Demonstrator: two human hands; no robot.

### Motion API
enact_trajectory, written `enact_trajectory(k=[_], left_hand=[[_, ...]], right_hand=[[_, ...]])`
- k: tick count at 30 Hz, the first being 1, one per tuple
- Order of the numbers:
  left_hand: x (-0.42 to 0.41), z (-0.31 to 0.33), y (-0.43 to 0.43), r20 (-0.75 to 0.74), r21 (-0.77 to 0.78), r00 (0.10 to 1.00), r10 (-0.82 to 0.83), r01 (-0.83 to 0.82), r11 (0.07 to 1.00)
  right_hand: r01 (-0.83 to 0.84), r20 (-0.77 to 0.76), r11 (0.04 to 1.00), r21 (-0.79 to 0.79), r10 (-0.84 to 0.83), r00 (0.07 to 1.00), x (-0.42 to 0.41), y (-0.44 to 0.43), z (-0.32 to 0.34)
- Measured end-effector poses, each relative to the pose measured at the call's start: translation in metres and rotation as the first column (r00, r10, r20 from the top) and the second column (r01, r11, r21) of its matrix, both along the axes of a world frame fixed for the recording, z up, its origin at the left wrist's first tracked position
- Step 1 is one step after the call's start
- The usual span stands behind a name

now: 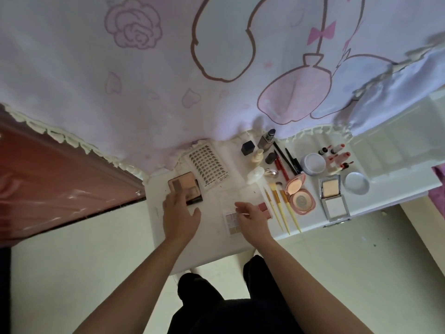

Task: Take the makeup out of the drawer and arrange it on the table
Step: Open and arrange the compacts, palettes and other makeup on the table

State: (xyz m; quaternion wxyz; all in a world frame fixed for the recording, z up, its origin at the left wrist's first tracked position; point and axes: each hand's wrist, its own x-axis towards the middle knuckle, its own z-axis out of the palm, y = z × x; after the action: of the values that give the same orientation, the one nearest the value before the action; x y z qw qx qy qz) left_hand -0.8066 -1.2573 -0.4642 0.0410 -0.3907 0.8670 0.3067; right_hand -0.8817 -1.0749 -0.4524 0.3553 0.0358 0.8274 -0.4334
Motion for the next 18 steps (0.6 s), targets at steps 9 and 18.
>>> enact_trajectory(k=[9,18], left_hand=[[-0.010,-0.019,-0.073,0.099,0.102,0.941,-0.323,0.314,0.944],[0.009,0.020,-0.066,-0.180,0.220,0.976,-0.122,0.161,0.962]], right_hand=[[-0.183,0.022,0.983,0.001,0.183,0.983,0.000,-0.049,-0.004],[-0.176,0.015,0.980,-0.088,0.178,0.984,-0.002,-0.072,0.017]])
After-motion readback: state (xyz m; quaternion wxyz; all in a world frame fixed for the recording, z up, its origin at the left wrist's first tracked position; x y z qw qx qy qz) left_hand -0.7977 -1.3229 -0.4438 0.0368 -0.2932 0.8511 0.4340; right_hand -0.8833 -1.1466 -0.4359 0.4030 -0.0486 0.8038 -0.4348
